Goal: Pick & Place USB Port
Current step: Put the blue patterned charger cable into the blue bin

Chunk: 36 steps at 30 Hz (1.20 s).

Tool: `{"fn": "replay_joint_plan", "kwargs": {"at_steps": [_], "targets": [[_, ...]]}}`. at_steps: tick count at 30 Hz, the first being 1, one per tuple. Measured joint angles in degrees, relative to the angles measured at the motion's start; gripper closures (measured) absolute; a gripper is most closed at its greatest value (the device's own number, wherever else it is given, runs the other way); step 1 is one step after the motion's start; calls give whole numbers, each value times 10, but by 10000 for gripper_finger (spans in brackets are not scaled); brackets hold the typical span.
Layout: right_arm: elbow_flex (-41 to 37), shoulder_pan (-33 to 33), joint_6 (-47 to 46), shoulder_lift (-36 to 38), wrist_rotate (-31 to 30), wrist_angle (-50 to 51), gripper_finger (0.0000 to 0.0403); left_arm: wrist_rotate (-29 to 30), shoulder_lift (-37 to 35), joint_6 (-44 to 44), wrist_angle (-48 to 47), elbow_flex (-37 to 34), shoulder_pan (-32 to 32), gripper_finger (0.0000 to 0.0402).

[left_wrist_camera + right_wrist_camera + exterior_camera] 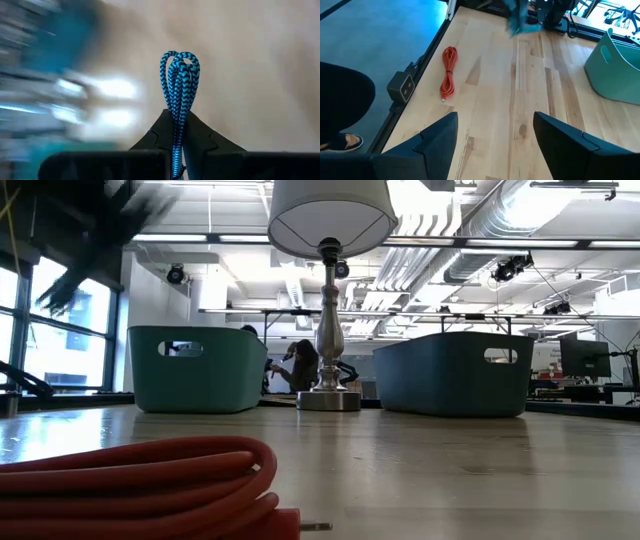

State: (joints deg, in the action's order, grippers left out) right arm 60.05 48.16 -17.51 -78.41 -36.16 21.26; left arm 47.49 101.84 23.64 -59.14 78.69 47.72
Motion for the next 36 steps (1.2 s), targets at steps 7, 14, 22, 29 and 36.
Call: {"fn": "replay_joint_plan", "kwargs": {"at_steps": [7, 14, 22, 29, 36], "targets": [[0, 0, 6, 0, -9, -1, 151, 256, -40, -93, -50, 121, -20, 391], [0, 0, 46, 0, -38, -12, 151, 247, -89, -183, 65, 133, -69, 391], [0, 0, 159, 0, -68, -71, 151, 126, -99, -401, 263, 133, -129, 391], [0, 14, 164, 0, -76, -67, 151, -32, -99, -544, 444, 133, -186, 391], [0, 65, 199, 0, -190, -65, 151, -172, -99, -613, 536, 133, -237, 391]]}}
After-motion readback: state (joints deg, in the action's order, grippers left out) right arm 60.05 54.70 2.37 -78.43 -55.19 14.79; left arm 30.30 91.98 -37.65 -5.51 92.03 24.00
